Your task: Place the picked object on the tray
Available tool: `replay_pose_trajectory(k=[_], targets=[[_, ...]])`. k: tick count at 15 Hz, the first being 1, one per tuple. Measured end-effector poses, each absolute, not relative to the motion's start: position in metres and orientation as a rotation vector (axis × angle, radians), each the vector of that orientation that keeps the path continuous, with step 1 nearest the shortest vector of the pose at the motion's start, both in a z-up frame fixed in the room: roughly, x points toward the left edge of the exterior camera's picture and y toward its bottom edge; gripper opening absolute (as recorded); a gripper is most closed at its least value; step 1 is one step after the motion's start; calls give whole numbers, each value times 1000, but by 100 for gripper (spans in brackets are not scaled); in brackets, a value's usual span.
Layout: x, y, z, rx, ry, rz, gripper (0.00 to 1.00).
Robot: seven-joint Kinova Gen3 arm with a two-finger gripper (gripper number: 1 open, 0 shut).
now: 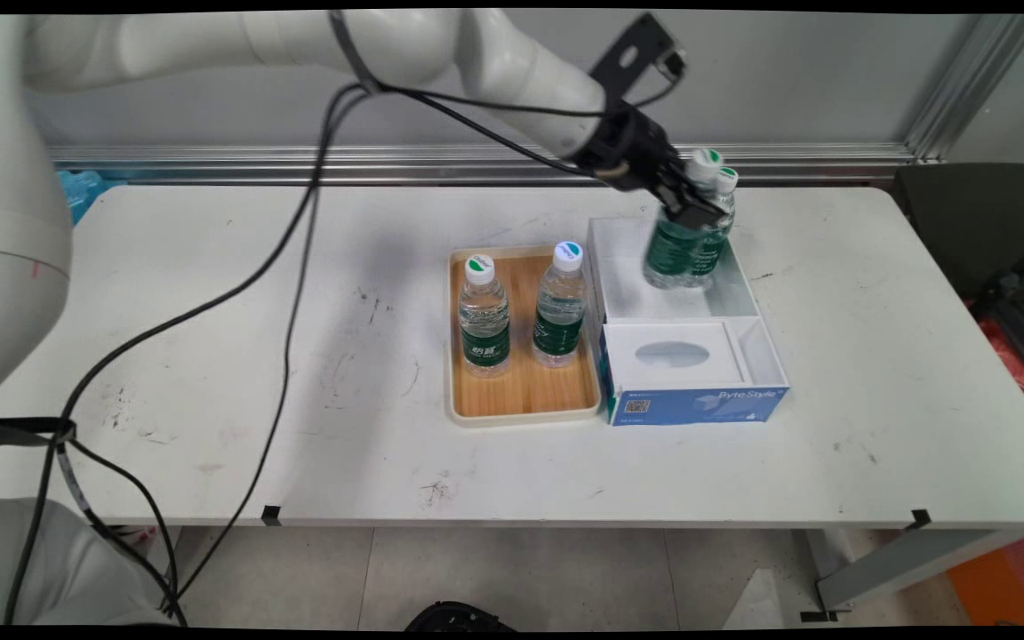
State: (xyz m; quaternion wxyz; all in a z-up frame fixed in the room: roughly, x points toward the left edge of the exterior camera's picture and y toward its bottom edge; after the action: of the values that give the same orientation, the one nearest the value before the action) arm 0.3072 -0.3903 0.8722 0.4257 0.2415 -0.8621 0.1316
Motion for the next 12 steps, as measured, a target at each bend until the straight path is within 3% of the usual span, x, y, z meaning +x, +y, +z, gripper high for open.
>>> replay_pose_trajectory(k=[5, 12], targets=[[364, -383, 898, 604, -2208, 407, 0], [422, -368, 904, 650, -2236, 438, 0]])
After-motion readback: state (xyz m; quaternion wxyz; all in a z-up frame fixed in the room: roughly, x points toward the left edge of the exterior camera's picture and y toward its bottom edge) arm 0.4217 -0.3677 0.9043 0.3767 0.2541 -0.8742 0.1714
